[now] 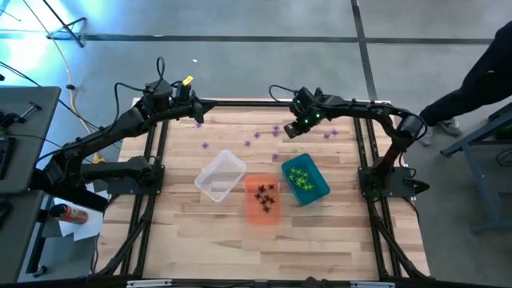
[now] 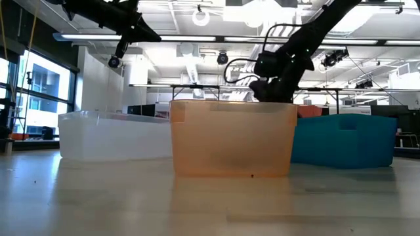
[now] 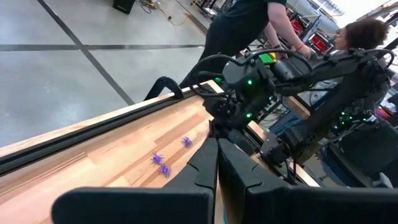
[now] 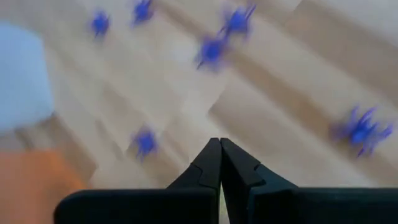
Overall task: Sort Halloween decoration
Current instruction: Put the green spider toy into the blue bin
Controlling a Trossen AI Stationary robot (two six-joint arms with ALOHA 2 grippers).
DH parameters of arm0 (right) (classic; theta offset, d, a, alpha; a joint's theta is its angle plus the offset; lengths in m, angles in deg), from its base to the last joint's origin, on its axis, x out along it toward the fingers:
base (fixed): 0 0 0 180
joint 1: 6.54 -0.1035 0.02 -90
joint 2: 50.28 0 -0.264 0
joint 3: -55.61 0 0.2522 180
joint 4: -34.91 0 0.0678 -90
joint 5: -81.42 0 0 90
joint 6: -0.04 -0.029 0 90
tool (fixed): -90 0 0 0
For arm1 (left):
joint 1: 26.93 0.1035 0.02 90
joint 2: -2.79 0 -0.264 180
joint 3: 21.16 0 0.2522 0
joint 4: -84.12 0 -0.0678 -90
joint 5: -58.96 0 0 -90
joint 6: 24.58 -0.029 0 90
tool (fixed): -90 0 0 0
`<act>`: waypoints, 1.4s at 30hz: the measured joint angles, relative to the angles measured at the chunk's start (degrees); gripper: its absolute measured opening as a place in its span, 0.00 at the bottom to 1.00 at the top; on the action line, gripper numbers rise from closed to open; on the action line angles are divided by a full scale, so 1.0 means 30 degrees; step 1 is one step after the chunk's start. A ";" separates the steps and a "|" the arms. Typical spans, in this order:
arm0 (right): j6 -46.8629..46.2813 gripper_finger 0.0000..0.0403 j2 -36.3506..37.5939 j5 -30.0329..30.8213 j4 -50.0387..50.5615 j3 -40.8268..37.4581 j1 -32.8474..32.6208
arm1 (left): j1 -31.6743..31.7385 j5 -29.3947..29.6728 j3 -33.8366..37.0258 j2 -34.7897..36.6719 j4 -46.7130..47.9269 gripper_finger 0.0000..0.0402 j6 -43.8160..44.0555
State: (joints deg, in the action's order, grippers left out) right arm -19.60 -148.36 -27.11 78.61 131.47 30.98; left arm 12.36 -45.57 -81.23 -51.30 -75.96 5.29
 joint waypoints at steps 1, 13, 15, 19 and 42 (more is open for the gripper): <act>0.0129 0.00 0.0004 -0.0398 0.0669 0.0215 -0.0016 | 0.0000 -0.0006 0.0000 0.0000 0.0006 0.00 0.0005; -0.2610 0.39 -0.0304 -0.0191 0.2908 -0.0706 -0.0380 | 0.0000 -0.0071 0.0000 0.0000 0.0079 0.00 -0.0412; -0.2992 0.45 -0.0637 0.0479 0.2387 -0.0739 -0.0468 | 0.0000 -0.0077 0.0000 0.0000 0.0079 0.00 -0.0939; -0.3643 0.51 -0.1415 0.1613 0.1521 -0.0724 -0.0807 | 0.0000 -0.0079 0.0000 0.0000 0.0079 0.00 -0.1680; -0.6315 0.38 -0.2087 0.1782 0.2372 -0.0688 -0.2737 | 0.0022 -0.0086 0.0000 0.0000 0.0107 0.00 -0.2172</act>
State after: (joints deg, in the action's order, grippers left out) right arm -38.55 -154.62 -21.76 85.73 129.41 22.77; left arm 12.42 -45.83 -81.23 -51.30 -75.64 -1.23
